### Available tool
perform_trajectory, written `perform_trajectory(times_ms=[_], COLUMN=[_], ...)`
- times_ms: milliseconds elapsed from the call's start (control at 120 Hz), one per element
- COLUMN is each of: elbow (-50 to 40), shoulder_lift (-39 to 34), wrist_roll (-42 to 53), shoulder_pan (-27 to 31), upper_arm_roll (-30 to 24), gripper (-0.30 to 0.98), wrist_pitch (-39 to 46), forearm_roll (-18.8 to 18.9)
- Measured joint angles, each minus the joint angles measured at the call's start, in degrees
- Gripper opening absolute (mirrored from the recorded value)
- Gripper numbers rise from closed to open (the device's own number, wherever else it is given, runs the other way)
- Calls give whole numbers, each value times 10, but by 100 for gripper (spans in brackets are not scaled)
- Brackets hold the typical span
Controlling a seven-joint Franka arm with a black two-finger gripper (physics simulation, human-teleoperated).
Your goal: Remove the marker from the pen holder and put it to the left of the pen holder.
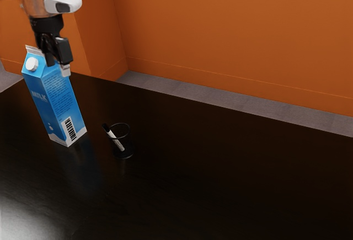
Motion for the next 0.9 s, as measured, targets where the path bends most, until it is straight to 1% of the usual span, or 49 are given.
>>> perform_trajectory(times_ms=[100,167,283,383,500,625,792,900], elbow=[-2,-15,-84,-140,-173,-191,-187,-186], shoulder_lift=[5,17,31,51,76,96,125,140], wrist_roll=[-18,-29,-46,-68,-91,-113,-134,-145], shoulder_pan=[0,-6,-18,-19,-17,-14,20,26], upper_arm_roll=[0,0,1,2,3,6,8,13], gripper=[69,69,69,69,69,69,69,69], wrist_pitch=[11,43,87,153,235,306,359,383], forearm_roll=[-7,-17,-71,-91,-79,-80,-82,-83])
